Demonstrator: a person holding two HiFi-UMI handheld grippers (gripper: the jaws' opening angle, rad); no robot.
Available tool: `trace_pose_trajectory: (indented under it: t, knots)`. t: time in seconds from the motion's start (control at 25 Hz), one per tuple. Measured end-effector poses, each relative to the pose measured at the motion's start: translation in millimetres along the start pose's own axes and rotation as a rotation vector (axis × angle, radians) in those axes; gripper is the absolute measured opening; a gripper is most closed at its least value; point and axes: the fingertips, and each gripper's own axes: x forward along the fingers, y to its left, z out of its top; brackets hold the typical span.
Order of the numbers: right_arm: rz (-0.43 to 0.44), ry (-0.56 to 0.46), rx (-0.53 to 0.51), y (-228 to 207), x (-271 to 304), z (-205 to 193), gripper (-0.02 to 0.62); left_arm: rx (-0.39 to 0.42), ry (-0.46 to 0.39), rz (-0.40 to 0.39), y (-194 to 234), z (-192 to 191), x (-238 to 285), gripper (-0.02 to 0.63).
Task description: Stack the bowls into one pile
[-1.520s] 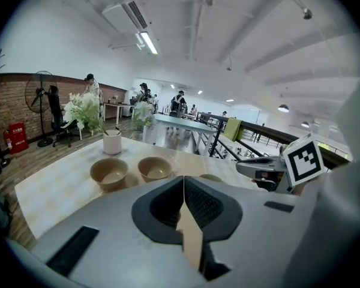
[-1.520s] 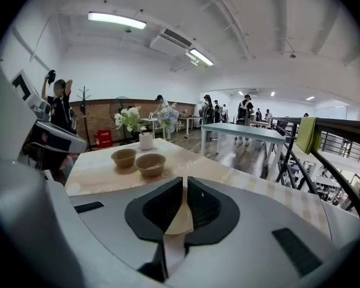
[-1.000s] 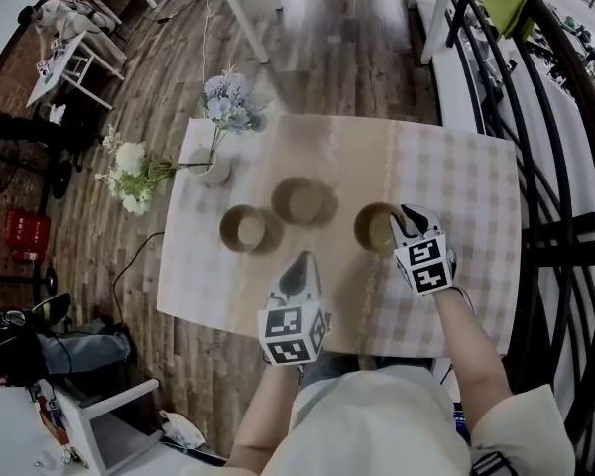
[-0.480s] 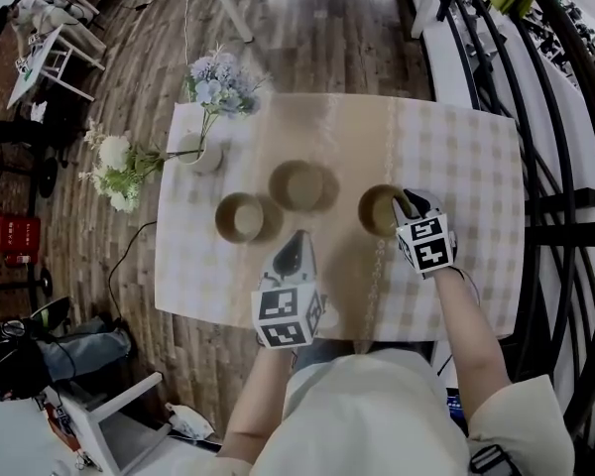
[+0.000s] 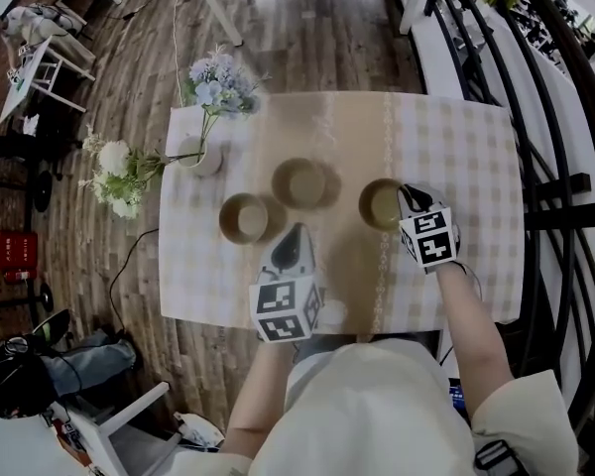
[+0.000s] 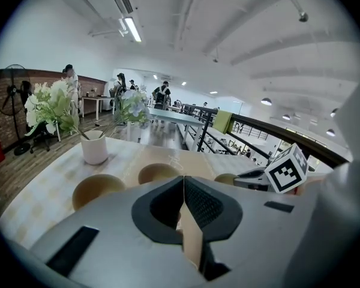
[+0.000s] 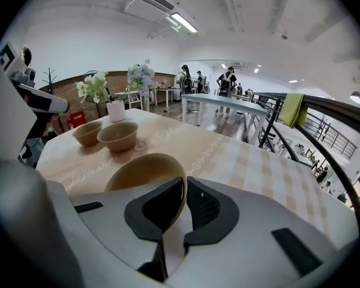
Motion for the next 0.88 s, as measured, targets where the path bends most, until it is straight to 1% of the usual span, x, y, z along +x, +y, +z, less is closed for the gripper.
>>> trace_pose_trajectory:
  t: [0.12, 0.48, 0.68, 0.88]
  knots:
    - [-0.011, -0.028, 0.020, 2.1, -9.4, 12.6, 0.014, 0.000, -0.012, -0.006, 3.6, 4.9, -2.5, 0.005]
    - [0.001, -0.076, 0.000, 23.6, -27.1, 46.9, 0.014, -0.004, -0.040, -0.017, 15.6, 17.3, -13.1, 0.005]
    - [0.015, -0.115, -0.007, 38.1, -25.0, 72.2, 0.014, -0.009, -0.066, 0.004, 32.7, 25.0, -20.5, 0.005]
    - [0.036, -0.153, -0.024, 58.4, -21.4, 97.9, 0.014, -0.018, -0.071, 0.033, 55.2, 23.8, -34.5, 0.005]
